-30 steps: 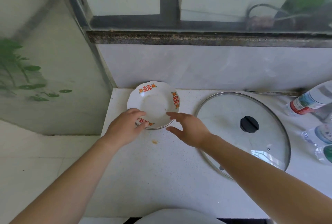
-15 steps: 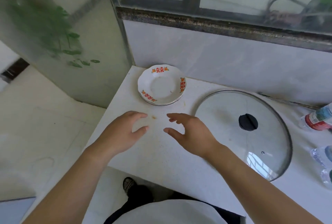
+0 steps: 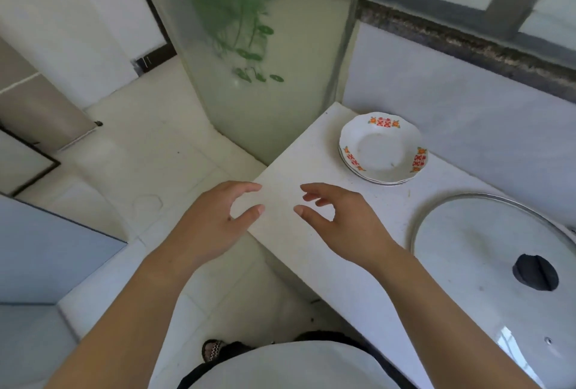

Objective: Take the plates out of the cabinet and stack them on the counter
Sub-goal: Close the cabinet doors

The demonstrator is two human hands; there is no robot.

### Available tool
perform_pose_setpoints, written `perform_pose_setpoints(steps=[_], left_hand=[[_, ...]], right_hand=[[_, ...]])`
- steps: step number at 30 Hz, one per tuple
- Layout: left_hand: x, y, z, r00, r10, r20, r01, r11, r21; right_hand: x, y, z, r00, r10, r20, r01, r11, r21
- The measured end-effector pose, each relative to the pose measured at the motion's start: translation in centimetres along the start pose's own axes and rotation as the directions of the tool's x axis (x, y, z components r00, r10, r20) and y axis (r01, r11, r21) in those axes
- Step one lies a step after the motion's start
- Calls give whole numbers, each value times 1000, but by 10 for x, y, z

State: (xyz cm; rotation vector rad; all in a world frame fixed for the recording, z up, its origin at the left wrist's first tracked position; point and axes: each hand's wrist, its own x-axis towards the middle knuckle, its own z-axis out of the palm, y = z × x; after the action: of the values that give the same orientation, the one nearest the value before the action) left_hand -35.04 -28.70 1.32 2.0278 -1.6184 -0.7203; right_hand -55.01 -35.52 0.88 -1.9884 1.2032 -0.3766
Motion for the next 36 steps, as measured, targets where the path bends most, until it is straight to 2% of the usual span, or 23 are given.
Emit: perform_pose_setpoints(steps=[6,12,18,22,27,33,36], left_hand=[[-27,-67,-49,990,-98,-104,97,995,-21],[-57,-138,-104,961,-194,-199,181,980,-85],[-99,-219,-158,920,-282,-272,276,959,-58],[-142,-272,-181,860,-410,-304,413,909,-58],[-176,-319,-191,748,-575,-332,552,816,-169],[-179,-371,-225,652,-654,-384,627,749,-212],[-166,-403,-248,612,-671,-418,655,726,-207]], right_hand=[[28,-56,49,995,-53,87,57,997,-47],[58,-119,112,996,-64,63,70,993,-90],[87,-194,196,964,-178,200,200,975,-97],[95,-239,255,901,-240,361,294,950,-103],[115,-281,312,804,-283,523,407,903,-139],[159,-333,371,680,-381,627,504,863,-23],[194,-357,399,641,-414,646,521,853,30]])
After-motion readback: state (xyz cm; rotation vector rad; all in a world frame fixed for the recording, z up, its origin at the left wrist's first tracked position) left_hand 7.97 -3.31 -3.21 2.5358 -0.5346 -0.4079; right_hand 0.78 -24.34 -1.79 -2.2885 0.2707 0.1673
